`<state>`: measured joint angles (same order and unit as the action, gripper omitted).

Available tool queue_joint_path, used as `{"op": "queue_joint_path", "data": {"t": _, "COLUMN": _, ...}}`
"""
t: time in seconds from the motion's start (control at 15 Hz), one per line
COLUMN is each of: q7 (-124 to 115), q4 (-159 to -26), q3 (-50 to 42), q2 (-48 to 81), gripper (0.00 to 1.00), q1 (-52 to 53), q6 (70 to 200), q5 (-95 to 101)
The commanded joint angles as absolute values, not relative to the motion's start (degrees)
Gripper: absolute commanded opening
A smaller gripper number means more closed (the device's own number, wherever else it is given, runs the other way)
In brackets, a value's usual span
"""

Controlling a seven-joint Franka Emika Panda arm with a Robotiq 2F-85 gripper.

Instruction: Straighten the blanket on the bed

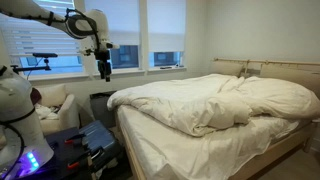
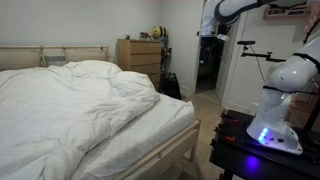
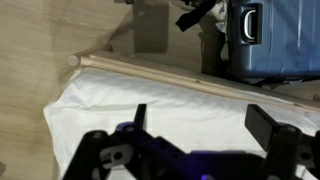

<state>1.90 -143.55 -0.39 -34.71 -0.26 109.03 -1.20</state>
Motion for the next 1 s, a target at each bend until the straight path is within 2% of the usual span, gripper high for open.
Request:
{"op": "queue_joint_path", "data": {"t": 0.0, "q7": 1.8, "q4": -143.4, "q3": -0.5, "q2": -34.7, "gripper": 1.0, "q1": -0.1, "q6": 108.9, "q5": -1.1}}
{"op": "queue_joint_path", "data": {"t": 0.93, "q7": 1.8, "q4": -143.4, "q3": -0.5, "q2": -34.7, "gripper": 1.0, "q1": -0.1, "q6": 108.9, "q5": -1.1}}
